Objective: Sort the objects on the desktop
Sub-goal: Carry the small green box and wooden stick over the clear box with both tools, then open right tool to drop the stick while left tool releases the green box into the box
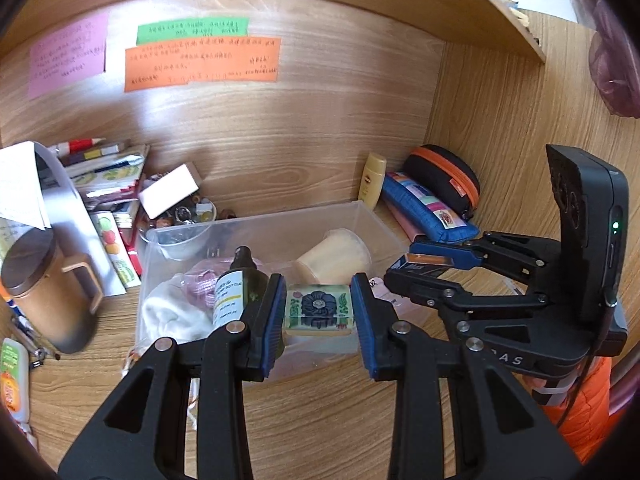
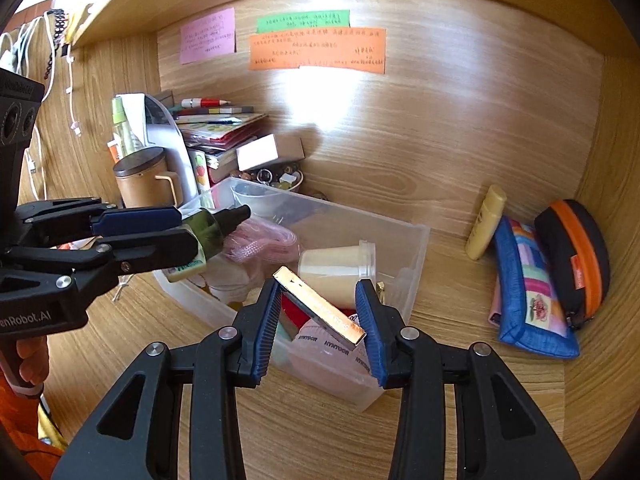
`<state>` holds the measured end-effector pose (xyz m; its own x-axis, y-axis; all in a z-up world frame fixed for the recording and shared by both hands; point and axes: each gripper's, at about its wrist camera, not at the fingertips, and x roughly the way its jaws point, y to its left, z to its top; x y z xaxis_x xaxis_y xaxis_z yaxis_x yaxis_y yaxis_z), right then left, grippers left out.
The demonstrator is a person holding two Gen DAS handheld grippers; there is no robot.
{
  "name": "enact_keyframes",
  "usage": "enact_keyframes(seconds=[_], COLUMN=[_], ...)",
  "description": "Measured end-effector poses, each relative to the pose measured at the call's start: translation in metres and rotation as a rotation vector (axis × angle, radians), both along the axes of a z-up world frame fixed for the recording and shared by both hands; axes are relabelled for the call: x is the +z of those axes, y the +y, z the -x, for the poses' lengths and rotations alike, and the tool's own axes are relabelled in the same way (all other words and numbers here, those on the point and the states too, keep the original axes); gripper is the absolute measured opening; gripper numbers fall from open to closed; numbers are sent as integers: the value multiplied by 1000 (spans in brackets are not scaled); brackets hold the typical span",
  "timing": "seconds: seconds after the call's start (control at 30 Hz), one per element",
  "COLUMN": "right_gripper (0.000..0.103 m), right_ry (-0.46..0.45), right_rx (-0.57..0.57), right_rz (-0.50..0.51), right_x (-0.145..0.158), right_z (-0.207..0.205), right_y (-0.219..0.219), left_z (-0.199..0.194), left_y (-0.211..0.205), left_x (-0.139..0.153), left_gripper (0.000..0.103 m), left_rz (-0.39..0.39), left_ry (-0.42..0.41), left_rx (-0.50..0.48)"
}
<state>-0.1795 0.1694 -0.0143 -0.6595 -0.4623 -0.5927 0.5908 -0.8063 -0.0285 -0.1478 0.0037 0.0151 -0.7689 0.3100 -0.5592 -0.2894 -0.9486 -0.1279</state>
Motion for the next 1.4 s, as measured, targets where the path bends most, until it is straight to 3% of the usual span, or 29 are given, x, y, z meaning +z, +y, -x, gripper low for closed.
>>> enact_keyframes(seconds=[0.7, 1.13, 1.27, 1.33, 1.4], right_gripper=[35, 36, 40, 49, 51], right_ry=[-48, -70, -70, -66, -53], right_rx=[-2, -3, 0, -2, -2], right_rz=[-65, -74, -71, -67, -62], right_x=[-22, -31, -30, -29, -26], right_z=[38, 46, 45, 44, 41], right_y=[-23, -21, -21, -22, -21], left_z=[33, 41, 40, 37, 34], left_y=[0, 1, 1, -1, -1], left_x=[-12, -14, -12, -9, -7], left_gripper=[33, 33, 43, 47, 49], left_rz=[-44, -31, -24, -23, -21], left_ry=[-47, -42, -33, -17, -4], left_rx=[-55, -47, -38, -32, -29])
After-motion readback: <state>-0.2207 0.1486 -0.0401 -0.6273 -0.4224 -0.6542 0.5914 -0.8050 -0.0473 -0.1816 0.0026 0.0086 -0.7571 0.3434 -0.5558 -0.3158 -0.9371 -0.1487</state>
